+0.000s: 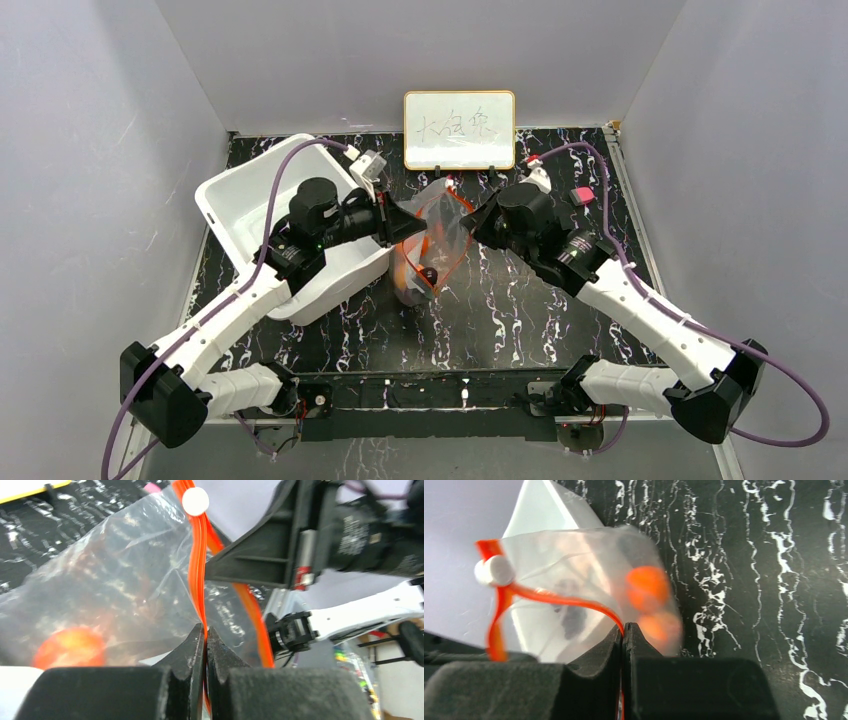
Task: Place the food in the zip-top bag and seal the zipper
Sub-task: Adjust the zipper food storage bag at the center of the board.
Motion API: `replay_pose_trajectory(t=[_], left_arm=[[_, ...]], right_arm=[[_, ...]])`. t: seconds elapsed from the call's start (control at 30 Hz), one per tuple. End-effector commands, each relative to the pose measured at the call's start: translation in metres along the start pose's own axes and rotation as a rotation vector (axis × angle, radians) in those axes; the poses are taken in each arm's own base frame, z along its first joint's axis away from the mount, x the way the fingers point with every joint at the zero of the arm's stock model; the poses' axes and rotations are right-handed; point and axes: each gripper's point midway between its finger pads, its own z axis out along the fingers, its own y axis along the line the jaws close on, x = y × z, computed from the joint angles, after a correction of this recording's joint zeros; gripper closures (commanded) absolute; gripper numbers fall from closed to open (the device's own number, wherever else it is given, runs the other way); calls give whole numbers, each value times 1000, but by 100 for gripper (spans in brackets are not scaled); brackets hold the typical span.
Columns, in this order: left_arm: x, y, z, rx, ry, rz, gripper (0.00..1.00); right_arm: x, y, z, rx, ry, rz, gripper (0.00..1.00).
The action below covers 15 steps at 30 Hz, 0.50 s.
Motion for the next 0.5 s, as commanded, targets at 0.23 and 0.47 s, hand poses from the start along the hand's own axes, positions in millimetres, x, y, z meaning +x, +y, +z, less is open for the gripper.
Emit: replay_pose_trajectory(t=[0.23,0.47], left_arm=[[-34,-35,5,145,-88,-99,100],[-27,-26,16,132,-55,-121,100]], right_arm=[[-46,6,-19,88,-121,-39,100],[-41,16,-15,31,-89,-114,100]])
